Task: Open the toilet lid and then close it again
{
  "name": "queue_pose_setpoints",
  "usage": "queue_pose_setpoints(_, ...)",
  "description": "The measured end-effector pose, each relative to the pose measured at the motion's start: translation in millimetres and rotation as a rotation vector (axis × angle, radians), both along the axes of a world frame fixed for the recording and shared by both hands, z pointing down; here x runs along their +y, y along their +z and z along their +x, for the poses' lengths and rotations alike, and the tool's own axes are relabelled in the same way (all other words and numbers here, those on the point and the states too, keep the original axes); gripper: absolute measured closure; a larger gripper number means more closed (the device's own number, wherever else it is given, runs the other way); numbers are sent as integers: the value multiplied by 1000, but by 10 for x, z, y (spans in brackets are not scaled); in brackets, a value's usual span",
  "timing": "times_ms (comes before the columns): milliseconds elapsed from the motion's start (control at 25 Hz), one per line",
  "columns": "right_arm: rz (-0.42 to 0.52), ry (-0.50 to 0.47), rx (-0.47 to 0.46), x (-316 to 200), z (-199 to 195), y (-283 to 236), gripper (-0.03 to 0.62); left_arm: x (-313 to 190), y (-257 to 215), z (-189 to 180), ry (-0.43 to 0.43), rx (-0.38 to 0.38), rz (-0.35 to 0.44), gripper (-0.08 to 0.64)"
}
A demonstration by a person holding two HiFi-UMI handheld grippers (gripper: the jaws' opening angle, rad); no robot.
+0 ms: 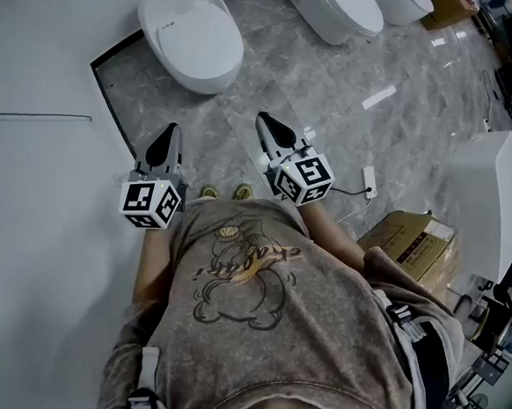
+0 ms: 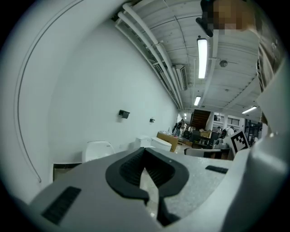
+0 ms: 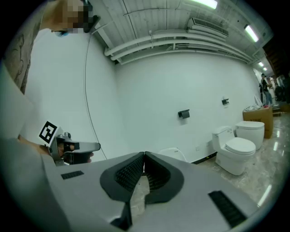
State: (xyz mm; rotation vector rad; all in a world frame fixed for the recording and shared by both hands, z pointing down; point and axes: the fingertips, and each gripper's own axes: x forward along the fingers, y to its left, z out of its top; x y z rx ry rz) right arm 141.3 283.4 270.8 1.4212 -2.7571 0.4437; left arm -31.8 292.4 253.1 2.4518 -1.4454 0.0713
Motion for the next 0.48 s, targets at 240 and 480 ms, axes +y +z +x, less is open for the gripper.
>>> queue_pose_setpoints(240,-32,-22,19,-204,56,254,566,-207,285,52,-25,-13,-19,551)
queue_pose_setpoints(480,-53,-37,27,-679,-69,504,565,-790,581,5,-35,0,-34,551)
